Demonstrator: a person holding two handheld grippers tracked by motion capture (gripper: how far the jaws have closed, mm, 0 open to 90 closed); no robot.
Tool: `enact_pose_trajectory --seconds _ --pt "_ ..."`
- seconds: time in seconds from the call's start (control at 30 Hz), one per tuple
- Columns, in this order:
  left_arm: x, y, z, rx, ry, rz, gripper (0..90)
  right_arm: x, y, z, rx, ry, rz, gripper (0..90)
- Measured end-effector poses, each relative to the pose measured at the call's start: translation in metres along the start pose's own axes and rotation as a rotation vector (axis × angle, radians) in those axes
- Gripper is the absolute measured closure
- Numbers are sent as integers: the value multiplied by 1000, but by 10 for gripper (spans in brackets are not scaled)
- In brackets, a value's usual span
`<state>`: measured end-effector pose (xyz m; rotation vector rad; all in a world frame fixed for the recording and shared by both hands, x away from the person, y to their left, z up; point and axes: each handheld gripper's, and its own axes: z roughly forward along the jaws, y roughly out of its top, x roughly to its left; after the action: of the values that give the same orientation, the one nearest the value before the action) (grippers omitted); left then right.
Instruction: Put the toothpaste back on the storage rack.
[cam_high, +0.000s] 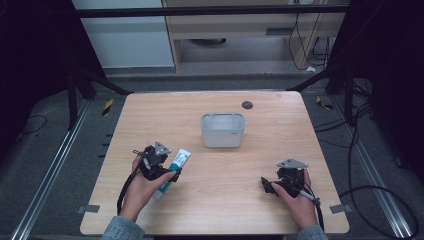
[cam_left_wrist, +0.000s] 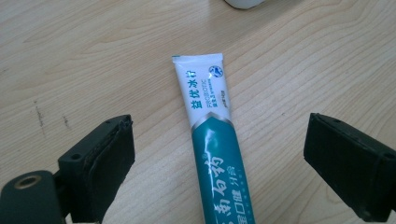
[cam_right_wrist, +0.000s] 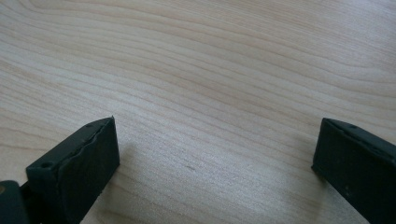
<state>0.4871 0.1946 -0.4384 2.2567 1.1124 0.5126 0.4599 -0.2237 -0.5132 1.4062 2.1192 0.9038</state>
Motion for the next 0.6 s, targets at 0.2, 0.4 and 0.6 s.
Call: enact_pose_trajectory --seconds 0.2,0.4,0.6 --pt "-2 10 7 33 3 9 107 -1 -2 -3 -2 7 -7 9" --pt "-4 16 16 61 1 13 145 -1 -3 -4 -1 12 -5 17" --pt "-9 20 26 78 -2 30 193 0 -3 -4 -4 24 -24 19"
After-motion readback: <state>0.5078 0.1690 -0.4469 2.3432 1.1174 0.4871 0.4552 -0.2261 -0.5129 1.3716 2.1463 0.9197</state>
